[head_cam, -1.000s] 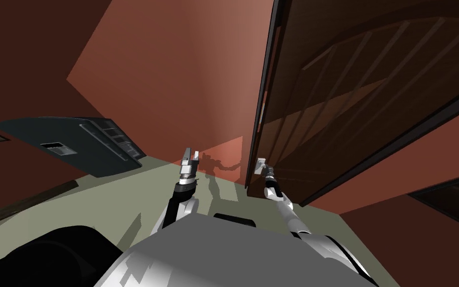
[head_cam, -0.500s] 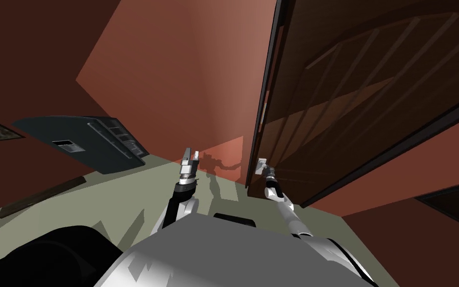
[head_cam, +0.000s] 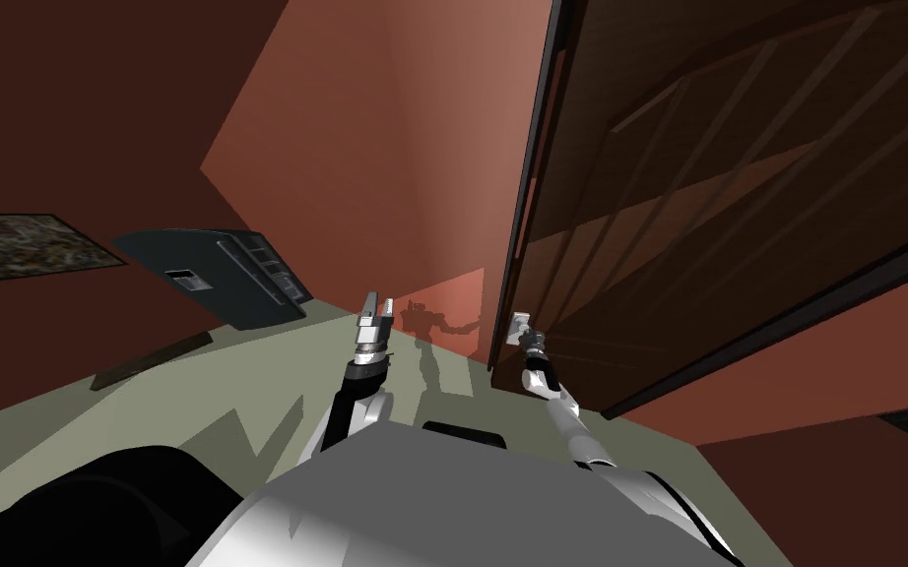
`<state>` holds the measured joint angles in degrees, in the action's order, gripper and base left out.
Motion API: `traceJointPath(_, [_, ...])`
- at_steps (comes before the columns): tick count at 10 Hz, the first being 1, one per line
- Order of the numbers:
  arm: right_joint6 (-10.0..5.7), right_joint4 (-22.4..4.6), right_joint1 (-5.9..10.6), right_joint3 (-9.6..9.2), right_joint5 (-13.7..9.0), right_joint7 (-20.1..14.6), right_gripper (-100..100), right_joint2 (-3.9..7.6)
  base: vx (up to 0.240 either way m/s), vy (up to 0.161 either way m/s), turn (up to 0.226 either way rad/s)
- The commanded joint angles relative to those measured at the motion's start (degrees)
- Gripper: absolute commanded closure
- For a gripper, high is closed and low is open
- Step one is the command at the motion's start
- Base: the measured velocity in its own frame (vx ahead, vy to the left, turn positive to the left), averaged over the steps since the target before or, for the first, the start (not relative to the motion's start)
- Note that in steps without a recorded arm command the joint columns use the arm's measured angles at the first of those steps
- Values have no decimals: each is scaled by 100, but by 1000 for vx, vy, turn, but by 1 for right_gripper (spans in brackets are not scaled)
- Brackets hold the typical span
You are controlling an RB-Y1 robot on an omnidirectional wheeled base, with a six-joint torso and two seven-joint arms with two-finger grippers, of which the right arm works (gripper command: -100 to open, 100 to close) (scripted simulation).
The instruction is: Pull the door open
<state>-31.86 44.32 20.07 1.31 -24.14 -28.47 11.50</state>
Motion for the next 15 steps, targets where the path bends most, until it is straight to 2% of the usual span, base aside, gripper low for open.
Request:
traceJointPath(1, [-83,-32,181,-97,9,-83,100,-37,-21,-21,-11])
traceJointPath(4, [-24,-27,183,-45,-338,-537,100,-74,-57,-37,131])
traceJointPath(5, [113,-19,50,37,-409,-553,-100,-39,-65,-71,46])
traceJointPath(9, [183,58,34,-1,-675,-994,-100,-107,-82,-39,17])
traceJointPath(10, [183,58,34,-1,-675,-994,-100,-107,-61,-38,7])
traceJointPath(14, [275,161,14,-53,-1031,-1584,-100,-198,-79,-33,79])
traceJointPath(15, [275,160,14,-53,-1031,-1584,-100,-198,-68,-29,25])
